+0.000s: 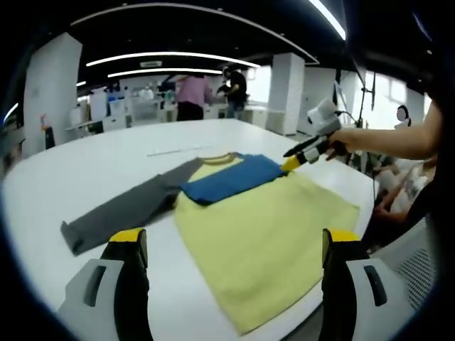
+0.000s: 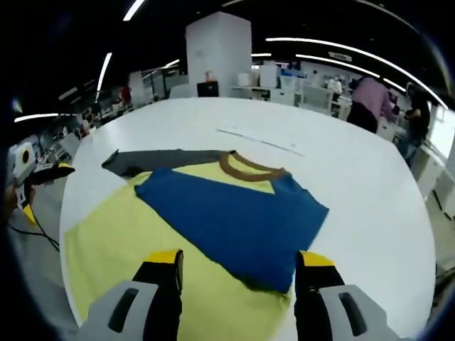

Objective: Fold the garment on the visible template until the final outline fits inside the template.

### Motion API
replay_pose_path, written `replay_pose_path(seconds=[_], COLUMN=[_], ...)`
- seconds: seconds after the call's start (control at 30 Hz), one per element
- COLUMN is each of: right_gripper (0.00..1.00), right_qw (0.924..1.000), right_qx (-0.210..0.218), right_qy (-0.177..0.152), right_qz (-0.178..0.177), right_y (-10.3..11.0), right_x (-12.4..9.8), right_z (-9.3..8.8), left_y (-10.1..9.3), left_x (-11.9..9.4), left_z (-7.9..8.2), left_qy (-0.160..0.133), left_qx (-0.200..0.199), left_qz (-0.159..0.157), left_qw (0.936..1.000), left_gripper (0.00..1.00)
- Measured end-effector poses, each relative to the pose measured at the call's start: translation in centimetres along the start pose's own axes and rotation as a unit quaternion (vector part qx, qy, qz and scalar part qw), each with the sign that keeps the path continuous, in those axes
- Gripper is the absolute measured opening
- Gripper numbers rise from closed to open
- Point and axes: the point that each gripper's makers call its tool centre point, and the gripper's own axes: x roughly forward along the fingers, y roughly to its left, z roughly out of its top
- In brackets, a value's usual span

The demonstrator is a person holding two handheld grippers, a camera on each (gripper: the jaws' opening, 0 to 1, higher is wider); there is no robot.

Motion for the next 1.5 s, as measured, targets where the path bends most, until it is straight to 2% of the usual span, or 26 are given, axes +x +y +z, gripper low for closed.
replay_pose_path(seconds=[0.13,0.3,0.53,0.63,0.8,1.07,1.17,1.5], right_gripper=[0.51,0.29,0.15,0.02,0.03,0.00,0.00,0.00], right_qw=[0.9996,0.9983,0.9965,0.9955,0.9948,0.9942,0.9949,0.9959], right_qx=[0.018,0.031,0.039,0.037,0.057,0.041,0.051,0.040], right_qy=[-0.004,0.006,0.010,0.015,0.014,0.036,0.029,0.034], right_qz=[-0.020,-0.049,-0.073,-0.086,-0.083,-0.093,-0.082,-0.074], right_y=[-1.3,-2.7,-3.8,-4.2,-4.2,-5.1,-4.7,-3.9], right_x=[-0.4,-0.6,-0.2,-0.3,-0.2,-0.6,-0.9,-1.1], right_z=[-0.9,-2.4,-3.6,-3.8,-4.1,-5.2,-5.1,-5.1], left_y=[-0.1,-0.2,0.1,0.2,0.2,0.1,0.2,0.7], left_x=[0.1,0.2,0.0,-0.1,-0.1,0.0,0.0,0.1], left_z=[0.0,-0.1,-0.2,-0.2,-0.3,-0.3,-0.4,-0.5], left_qy=[0.002,0.004,0.007,0.008,0.011,0.011,0.013,0.015], left_qx=[0.002,0.002,0.003,0.003,0.002,0.000,0.001,0.001], left_qz=[-0.002,-0.001,0.002,0.006,0.006,0.009,0.009,0.012], left_qw=[1.0000,1.0000,1.0000,0.9999,0.9999,0.9999,0.9999,0.9998], left_gripper=[0.99,0.99,0.99,0.99,0.99,0.99,0.99,0.99])
